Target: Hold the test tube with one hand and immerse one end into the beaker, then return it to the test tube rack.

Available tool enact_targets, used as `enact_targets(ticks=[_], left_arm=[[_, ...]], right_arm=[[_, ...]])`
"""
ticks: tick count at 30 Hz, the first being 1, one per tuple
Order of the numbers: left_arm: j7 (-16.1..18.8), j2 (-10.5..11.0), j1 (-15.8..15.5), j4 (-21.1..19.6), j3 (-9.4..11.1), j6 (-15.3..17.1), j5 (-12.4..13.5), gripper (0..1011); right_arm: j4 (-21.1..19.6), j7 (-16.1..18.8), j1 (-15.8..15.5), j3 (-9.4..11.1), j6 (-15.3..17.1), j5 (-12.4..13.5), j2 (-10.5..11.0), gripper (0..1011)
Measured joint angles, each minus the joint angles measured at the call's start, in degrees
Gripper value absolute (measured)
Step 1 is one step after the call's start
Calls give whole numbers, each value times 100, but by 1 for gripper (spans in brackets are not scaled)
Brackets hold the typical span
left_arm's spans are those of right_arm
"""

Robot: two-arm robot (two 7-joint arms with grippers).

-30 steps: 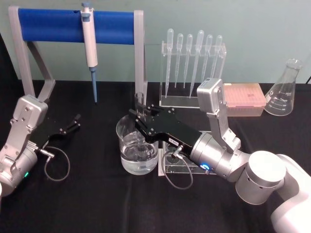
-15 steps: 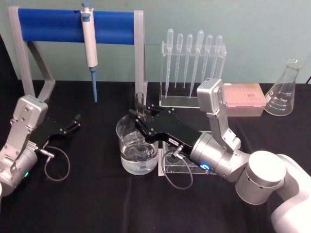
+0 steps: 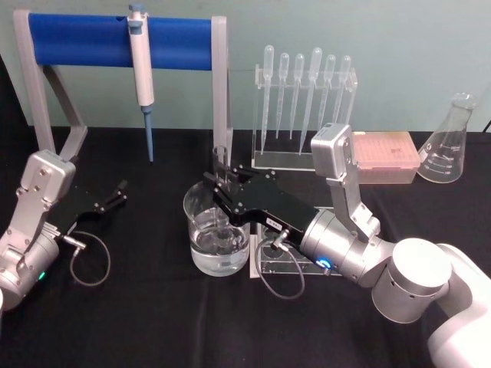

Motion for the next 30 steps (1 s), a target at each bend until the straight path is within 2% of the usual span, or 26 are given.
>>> enact_targets(ticks=[30], left_arm=[[0,0,0,0,0,0,0,1000]], right_arm=[[0,0,0,0,0,0,0,225]])
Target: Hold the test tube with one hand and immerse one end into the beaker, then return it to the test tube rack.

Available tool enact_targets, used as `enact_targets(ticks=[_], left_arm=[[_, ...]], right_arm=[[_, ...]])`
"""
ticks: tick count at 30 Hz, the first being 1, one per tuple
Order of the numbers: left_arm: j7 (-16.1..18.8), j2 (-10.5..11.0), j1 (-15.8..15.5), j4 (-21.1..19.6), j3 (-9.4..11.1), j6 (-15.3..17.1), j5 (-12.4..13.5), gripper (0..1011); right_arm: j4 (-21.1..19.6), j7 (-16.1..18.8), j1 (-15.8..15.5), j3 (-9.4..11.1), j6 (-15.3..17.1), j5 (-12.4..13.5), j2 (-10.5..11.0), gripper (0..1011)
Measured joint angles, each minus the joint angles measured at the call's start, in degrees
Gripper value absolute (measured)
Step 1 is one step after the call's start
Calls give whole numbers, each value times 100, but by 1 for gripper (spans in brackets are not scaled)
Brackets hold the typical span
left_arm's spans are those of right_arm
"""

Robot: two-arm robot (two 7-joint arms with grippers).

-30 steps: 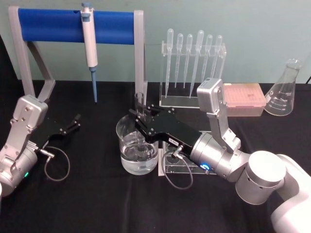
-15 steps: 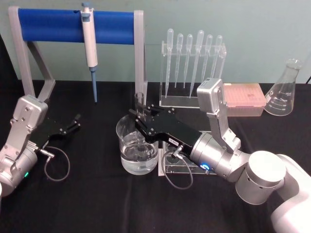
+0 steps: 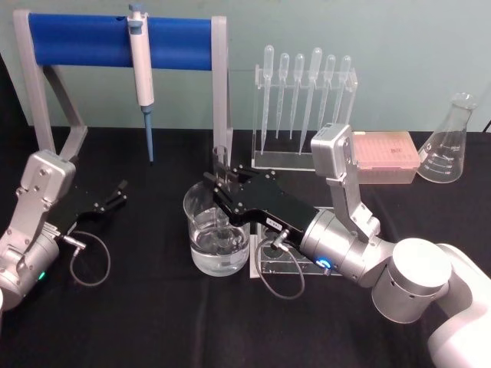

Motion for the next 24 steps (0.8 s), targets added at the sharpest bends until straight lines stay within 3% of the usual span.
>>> enact_targets(ticks=[24], left_arm=[[0,0,0,0,0,0,0,1000]], right_arm=[[0,0,0,0,0,0,0,224]])
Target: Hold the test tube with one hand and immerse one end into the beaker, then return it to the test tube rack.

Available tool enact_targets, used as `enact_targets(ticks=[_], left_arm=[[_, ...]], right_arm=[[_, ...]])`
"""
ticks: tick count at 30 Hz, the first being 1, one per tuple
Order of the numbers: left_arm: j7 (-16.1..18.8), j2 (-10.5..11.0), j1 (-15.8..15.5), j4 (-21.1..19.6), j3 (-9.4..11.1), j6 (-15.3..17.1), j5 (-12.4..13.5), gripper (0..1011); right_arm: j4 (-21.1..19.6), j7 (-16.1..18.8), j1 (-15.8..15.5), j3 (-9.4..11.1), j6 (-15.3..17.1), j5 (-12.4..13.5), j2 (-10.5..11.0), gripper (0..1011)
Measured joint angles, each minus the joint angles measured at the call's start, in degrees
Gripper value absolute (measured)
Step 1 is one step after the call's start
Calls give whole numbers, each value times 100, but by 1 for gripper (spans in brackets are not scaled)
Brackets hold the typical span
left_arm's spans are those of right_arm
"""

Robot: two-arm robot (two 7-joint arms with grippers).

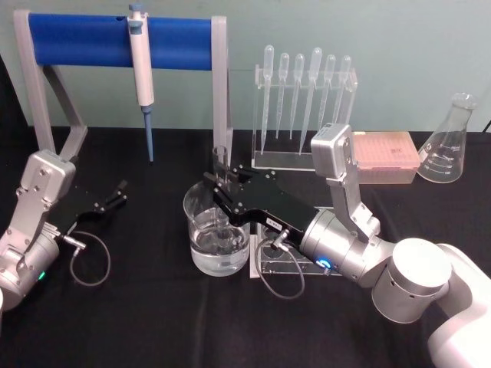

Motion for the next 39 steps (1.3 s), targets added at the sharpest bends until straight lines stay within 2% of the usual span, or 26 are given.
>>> enact_targets(ticks=[39], left_arm=[[0,0,0,0,0,0,0,1000]], right_arm=[[0,0,0,0,0,0,0,225]])
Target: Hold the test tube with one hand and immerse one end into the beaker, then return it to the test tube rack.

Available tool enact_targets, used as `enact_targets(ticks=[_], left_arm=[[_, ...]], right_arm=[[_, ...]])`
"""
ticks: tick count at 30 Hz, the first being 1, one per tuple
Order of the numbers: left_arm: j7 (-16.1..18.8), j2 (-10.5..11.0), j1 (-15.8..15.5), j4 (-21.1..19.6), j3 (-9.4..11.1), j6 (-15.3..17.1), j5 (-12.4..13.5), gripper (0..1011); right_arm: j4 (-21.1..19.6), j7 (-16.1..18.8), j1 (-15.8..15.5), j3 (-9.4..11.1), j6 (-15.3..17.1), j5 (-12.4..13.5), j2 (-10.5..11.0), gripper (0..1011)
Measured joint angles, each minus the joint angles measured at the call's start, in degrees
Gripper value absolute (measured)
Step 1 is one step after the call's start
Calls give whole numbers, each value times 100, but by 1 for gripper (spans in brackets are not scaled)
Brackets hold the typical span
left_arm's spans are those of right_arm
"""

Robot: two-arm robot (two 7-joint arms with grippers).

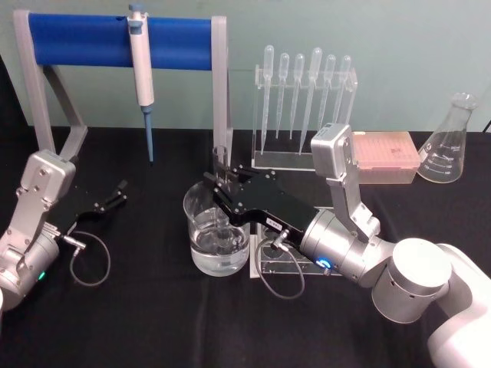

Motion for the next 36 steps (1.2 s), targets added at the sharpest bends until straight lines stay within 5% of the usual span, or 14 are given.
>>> enact_targets(ticks=[36], left_arm=[[0,0,0,0,0,0,0,1000]], right_arm=[[0,0,0,0,0,0,0,225]])
